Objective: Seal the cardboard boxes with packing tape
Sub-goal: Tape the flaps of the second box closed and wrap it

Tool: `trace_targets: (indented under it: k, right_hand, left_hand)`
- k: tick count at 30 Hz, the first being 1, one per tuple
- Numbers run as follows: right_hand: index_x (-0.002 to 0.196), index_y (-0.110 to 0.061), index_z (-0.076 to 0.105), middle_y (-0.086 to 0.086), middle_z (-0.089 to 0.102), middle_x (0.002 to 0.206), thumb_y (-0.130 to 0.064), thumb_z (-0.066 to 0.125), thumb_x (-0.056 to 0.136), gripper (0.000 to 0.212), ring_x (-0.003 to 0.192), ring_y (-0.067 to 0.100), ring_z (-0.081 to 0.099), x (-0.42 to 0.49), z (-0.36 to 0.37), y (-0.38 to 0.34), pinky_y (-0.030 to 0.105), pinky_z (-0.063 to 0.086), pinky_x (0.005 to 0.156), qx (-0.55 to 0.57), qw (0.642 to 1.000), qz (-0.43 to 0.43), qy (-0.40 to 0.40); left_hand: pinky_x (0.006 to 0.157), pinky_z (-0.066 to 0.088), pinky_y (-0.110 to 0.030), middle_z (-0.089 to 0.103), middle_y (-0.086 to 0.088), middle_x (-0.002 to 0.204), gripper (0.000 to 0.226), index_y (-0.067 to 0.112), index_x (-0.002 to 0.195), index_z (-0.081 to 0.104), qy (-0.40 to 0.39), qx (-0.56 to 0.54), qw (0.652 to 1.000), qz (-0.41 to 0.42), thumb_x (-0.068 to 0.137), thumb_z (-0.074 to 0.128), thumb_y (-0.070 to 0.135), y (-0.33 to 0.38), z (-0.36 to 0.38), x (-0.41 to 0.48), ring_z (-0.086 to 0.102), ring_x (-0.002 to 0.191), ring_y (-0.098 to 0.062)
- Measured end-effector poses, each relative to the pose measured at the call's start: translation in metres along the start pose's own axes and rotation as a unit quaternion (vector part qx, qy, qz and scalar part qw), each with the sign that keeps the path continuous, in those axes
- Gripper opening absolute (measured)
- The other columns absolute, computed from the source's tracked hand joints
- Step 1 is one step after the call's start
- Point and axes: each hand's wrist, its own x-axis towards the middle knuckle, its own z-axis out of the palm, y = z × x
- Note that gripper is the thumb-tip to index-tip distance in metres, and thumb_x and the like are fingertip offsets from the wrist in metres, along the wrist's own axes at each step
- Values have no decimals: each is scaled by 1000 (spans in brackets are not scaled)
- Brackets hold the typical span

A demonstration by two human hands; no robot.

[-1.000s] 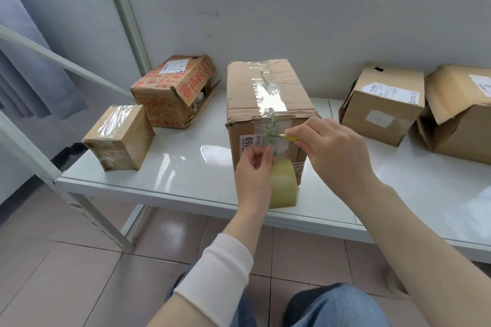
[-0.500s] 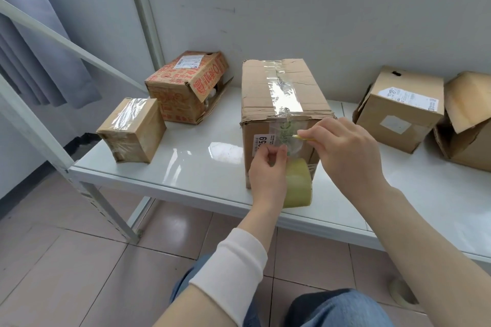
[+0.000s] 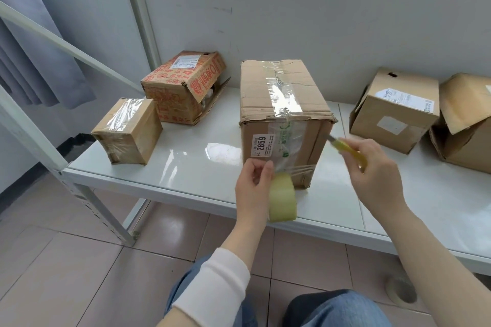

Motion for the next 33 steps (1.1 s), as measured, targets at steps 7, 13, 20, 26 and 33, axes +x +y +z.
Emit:
trace_targets:
  k: [7,13,20,26,33]
  right_hand:
    - [100,-25,44,-3,56,121,-27,34,100,10,109,15,58,12,17,-19,33,49,87,365,904,224,-9]
    - [106,-12,43,-16,55,98,-24,36,101,15,81,3,55,5,42,-26,14,45,62,366,883,292,17]
    - [105,-22,50,1,52,100,-22,47,97,9,84,16,50,1,37,-32,18,39,64,348,880,321,35]
    - [98,-24,49,3,52,94,-23,38,100,11,73,14,48,-20,1,-63,10,43,57,380,876,267,-128]
    - [124,-25,49,-13,39,99,-63,39,74,64,89,2,47,-24,-34,-50,25,42,87,192,935,180,-238]
  left_hand:
    - [78,43,-10,51,0,98,20,23,77,55,20,-11,992,121,92,57,10,16,-21,13,51,86,7]
    - [85,40,-3,44,9,138,16,15,77,52,-5,-14,994,109,92,55,13,11,-43,25,44,121,11]
    - [82,46,-14,61,6,111,13,13,79,54,2,-14,994,113,91,58,16,17,-43,22,59,103,-3]
    - [70,44,-13,59,12,71,8,17,76,56,-113,-25,985,132,84,57,19,18,-22,-12,54,71,-3]
    - [67,41,-14,57,21,67,22,25,74,56,-229,40,965,123,91,59,10,24,21,-25,51,68,0]
